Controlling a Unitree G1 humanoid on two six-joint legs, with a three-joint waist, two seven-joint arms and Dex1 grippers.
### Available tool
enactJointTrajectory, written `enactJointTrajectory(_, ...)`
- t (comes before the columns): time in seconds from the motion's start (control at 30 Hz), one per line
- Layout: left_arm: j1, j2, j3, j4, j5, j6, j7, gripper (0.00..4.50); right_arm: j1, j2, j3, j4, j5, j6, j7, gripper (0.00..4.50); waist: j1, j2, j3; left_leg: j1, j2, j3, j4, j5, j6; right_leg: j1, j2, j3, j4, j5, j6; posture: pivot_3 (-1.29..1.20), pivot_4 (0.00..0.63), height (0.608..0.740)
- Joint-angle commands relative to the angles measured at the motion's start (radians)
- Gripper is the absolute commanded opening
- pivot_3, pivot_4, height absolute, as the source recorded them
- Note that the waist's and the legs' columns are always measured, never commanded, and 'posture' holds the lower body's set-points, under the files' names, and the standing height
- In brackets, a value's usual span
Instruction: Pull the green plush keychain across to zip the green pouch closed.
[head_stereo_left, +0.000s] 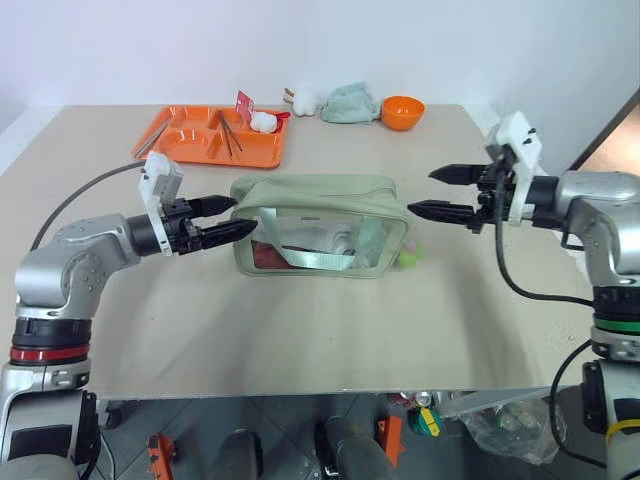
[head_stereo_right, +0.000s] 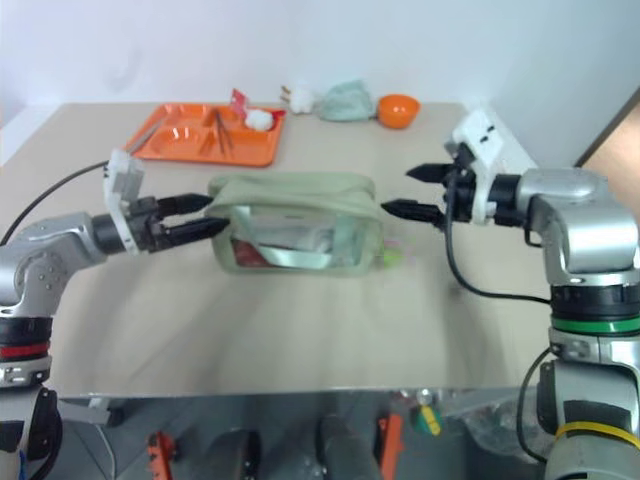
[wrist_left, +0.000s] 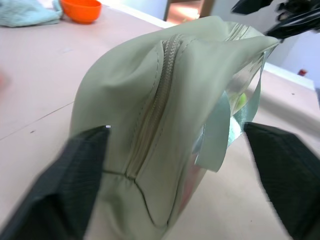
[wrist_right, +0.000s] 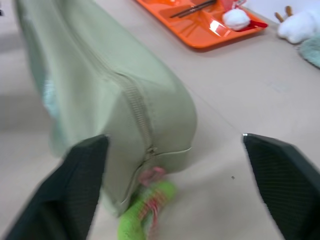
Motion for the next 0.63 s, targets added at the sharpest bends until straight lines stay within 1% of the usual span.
enactJointTrajectory(0.03,0.055,0.052,0.102,-0.074,-0.054,0.022,0.007,4.47,0.038,-0.071,-0.089,-0.073,0.076,0.050,0.030,4.45,0.000,0.000,0.000,0.000,0.000,0.000,0.000,0.000,0.000,0.000,0.000,0.000,0.000,0.000,0.000,0.00,0.150,0.740)
enactJointTrajectory(0.13,0.125,0.083,0.190,-0.109,-0.096,0.059,0.037,4.47,0.146,-0.128,-0.180,-0.177,0.154,0.112,0.042,4.45,0.002,0.000,0.000,0.000,0.001,-0.001,-0.001,0.000,0.000,0.000,0.000,0.000,0.000,-0.001,-0.001,0.00,0.150,0.740)
enactJointTrajectory(0.2,0.174,0.096,0.231,-0.126,-0.089,0.036,0.056,4.47,0.211,-0.146,-0.244,-0.243,0.212,0.157,0.035,4.45,0.003,0.000,0.000,0.000,0.001,-0.001,-0.001,0.000,0.000,0.000,0.000,0.000,0.000,-0.002,-0.001,0.00,0.150,0.740)
enactJointTrajectory(0.33,0.237,0.099,0.311,-0.117,-0.099,0.023,0.087,4.47,0.316,-0.165,-0.323,-0.317,0.252,0.195,-0.007,4.45,0.002,0.000,0.000,0.002,0.001,-0.001,0.000,0.000,0.000,0.001,0.000,0.000,0.000,-0.002,-0.001,0.00,0.150,0.740)
enactJointTrajectory(0.47,0.255,0.091,0.331,-0.091,-0.112,0.017,0.092,4.47,0.353,-0.156,-0.317,-0.318,0.253,0.181,-0.062,4.45,0.003,0.000,0.000,0.003,0.000,0.000,0.001,0.000,-0.001,0.002,0.000,-0.001,0.000,0.000,0.000,0.00,0.150,0.740)
enactJointTrajectory(0.63,0.251,0.087,0.302,-0.071,-0.123,0.036,0.090,4.47,0.355,-0.144,-0.289,-0.308,0.257,0.148,-0.103,4.45,0.002,0.000,0.000,0.003,0.000,0.002,0.001,0.001,-0.001,0.001,0.000,0.000,0.000,0.001,0.001,0.00,0.150,0.740)
